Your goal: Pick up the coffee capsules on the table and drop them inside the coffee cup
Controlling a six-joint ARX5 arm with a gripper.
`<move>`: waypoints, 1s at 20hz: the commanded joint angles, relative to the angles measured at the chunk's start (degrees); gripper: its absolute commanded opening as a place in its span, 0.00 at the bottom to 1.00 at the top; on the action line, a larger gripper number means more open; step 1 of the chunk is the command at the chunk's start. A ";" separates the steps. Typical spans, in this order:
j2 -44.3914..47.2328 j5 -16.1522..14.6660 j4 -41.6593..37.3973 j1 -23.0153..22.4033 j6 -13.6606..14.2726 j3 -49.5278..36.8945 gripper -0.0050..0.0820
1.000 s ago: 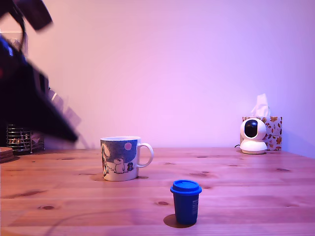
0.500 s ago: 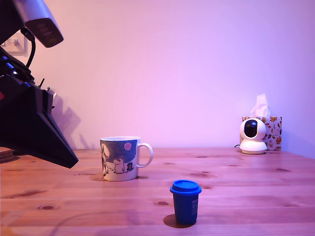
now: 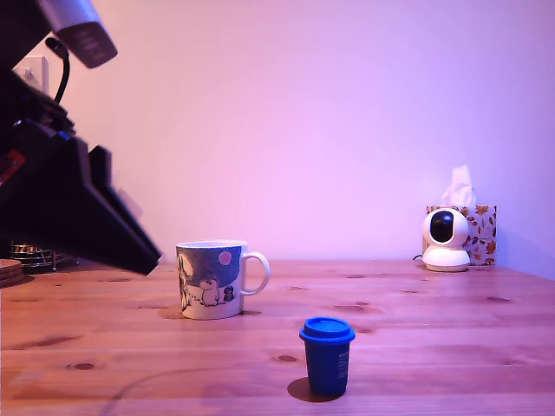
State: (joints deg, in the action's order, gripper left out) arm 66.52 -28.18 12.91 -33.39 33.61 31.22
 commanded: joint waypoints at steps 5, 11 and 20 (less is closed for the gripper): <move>3.65 -0.07 -2.12 -0.15 0.50 -0.90 0.64; 9.57 -4.04 -10.21 -0.15 -0.44 -0.90 0.64; 21.90 -11.41 -26.16 -0.17 -2.36 -0.87 0.64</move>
State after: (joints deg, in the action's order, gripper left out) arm 87.48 -38.83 -11.90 -33.39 31.64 31.22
